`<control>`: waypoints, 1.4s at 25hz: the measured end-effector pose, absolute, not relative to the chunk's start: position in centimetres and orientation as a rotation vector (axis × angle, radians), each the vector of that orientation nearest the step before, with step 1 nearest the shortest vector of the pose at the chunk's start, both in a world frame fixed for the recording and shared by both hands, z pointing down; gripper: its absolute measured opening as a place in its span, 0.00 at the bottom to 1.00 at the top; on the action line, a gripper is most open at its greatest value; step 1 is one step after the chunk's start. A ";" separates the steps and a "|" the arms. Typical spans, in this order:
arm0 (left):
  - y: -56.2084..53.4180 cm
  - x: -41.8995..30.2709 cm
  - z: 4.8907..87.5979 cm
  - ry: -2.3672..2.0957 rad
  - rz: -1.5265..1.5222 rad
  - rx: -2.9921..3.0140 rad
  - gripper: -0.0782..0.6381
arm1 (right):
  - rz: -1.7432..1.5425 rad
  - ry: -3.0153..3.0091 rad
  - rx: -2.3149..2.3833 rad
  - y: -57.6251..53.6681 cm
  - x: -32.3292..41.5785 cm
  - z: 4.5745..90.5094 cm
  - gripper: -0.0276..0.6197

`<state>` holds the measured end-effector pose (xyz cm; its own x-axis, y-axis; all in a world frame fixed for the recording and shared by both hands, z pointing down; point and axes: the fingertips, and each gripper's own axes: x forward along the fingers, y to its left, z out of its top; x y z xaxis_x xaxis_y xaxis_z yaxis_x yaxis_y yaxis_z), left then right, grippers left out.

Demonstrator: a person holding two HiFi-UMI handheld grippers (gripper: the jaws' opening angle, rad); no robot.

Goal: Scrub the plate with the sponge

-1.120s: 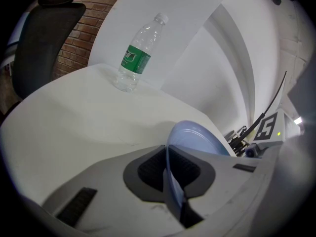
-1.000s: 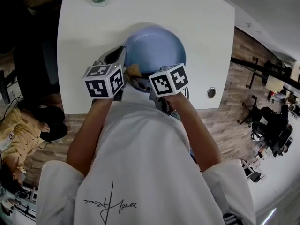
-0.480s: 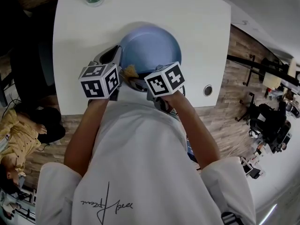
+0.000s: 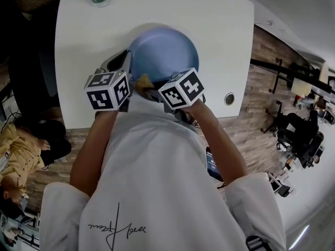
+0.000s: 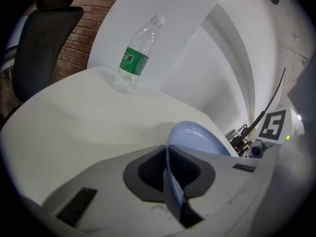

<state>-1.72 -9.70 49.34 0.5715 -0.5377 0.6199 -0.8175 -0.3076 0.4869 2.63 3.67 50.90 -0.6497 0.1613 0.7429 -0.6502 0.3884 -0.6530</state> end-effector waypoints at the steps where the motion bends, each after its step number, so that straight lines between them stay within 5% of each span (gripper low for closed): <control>1: -9.7 -1.7 49.3 -1.085 0.440 1.995 0.15 | 1.335 -1.882 0.416 3.7 2.7 50.9 0.11; 35: -9.8 -1.8 49.4 -1.089 0.443 2.004 0.15 | 1.223 -1.818 0.456 5.0 6.1 50.7 0.11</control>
